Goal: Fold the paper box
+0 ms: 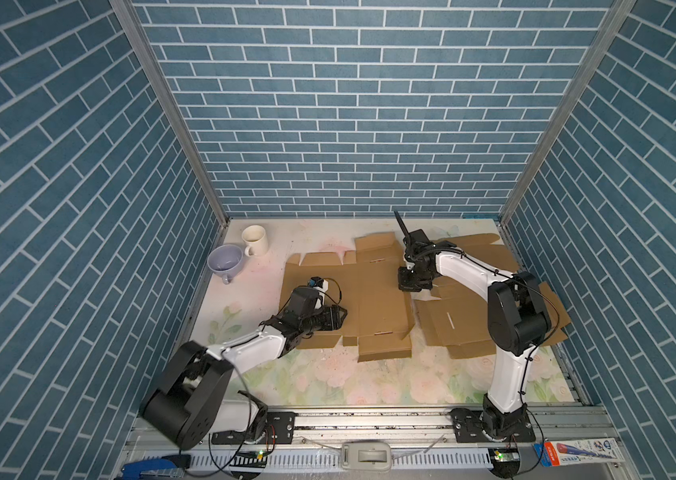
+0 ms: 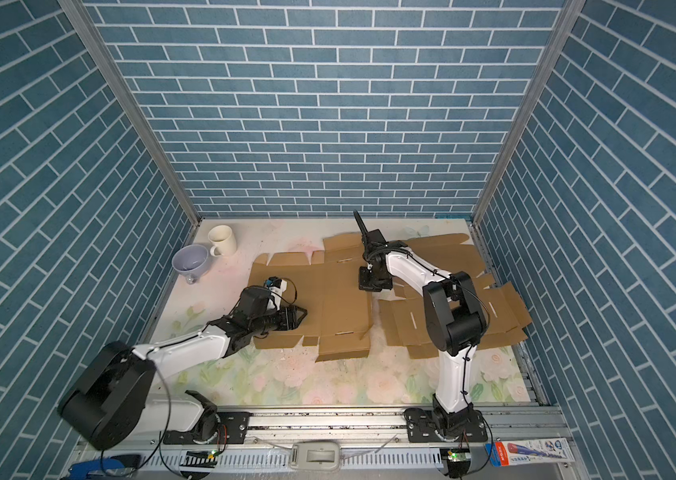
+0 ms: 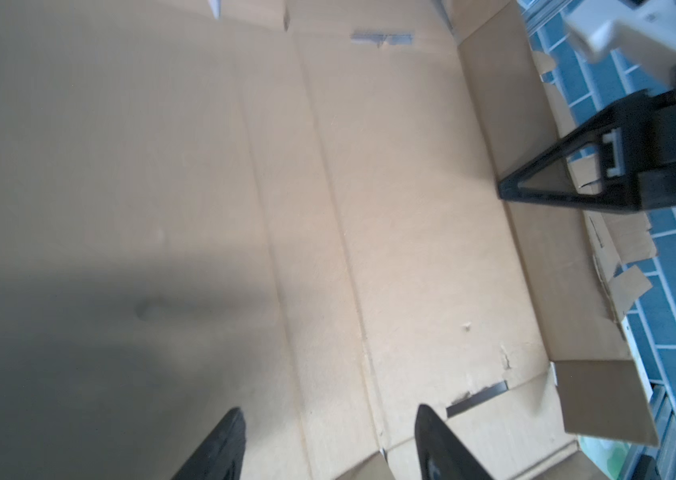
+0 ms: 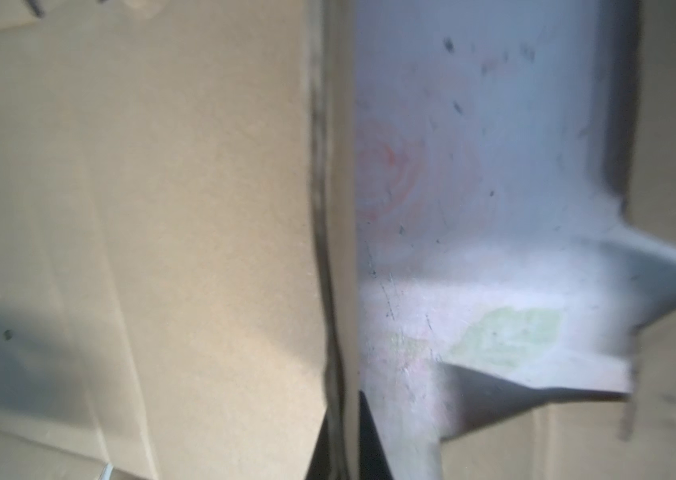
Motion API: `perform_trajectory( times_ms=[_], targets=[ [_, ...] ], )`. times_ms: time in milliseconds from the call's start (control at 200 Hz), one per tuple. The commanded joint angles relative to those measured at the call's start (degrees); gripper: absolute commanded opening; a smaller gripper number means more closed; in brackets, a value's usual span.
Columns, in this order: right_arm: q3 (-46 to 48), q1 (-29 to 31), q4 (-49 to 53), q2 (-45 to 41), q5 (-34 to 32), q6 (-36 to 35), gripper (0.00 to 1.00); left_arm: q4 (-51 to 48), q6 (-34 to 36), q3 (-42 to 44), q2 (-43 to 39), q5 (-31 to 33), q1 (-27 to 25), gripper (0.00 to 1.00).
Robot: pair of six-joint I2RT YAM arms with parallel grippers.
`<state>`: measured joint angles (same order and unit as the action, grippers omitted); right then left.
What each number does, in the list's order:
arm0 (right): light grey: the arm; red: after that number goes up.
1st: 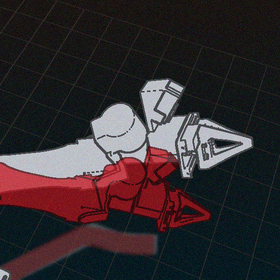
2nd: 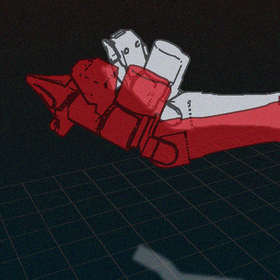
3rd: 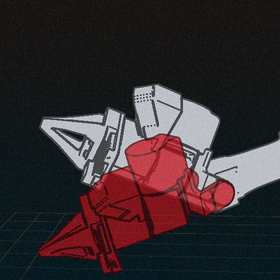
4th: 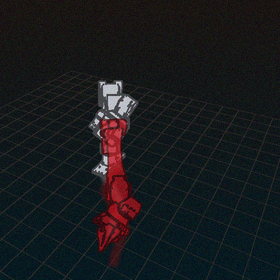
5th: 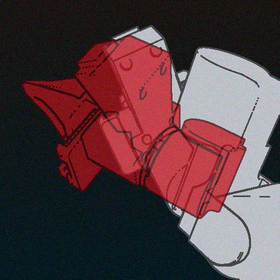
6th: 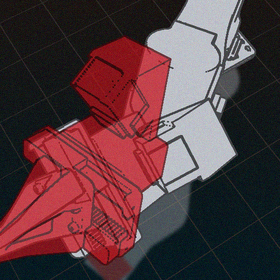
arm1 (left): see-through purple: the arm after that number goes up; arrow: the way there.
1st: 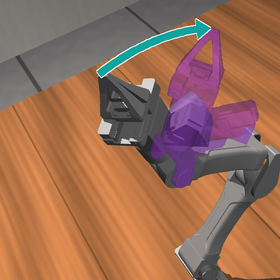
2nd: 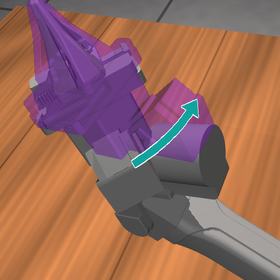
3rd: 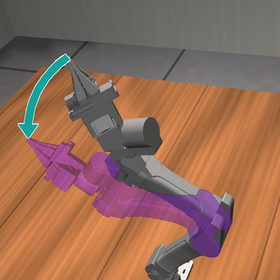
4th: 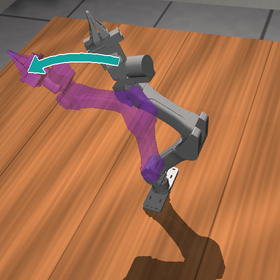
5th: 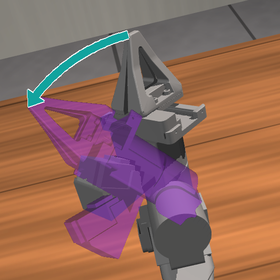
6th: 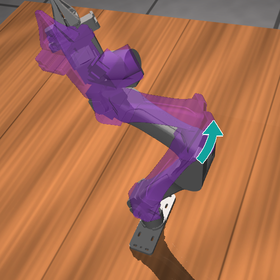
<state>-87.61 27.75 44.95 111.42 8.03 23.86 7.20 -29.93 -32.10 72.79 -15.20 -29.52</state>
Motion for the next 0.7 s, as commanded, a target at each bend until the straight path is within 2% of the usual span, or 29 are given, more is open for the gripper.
perform_trajectory(
  times_ms=[0,75,285,350,500,690],
  targets=[
    [-8.3,0.3,14.3,1.9,-0.9,-11.3,0.0,-13.5,6.4,-6.3,-5.1,1.9,1.7,0.69],
    [-15.6,1.7,21.3,4.5,-2.6,-16.0,0.0,-16.1,8.0,-10.4,-5.8,0.7,4.1,0.7],
    [-37.3,6.4,34.7,13.8,-23.6,-24.6,0.0,-18.1,10.5,-17.6,-4.1,0.6,6.8,0.71],
    [-43.3,7.2,37.0,16.3,-27.6,-27.1,0.0,-18.1,10.6,-18.1,-4.6,0.7,6.9,0.71],
    [-46.6,10.8,33.8,14.6,-30.8,-34.0,0.0,-18.8,10.8,-17.1,-7.0,2.0,7.4,0.71],
    [-45.3,15.5,27.0,12.7,-40.2,-46.8,0.0,-19.2,10.2,-16.0,-10.1,1.8,10.6,0.71]
  ],
)
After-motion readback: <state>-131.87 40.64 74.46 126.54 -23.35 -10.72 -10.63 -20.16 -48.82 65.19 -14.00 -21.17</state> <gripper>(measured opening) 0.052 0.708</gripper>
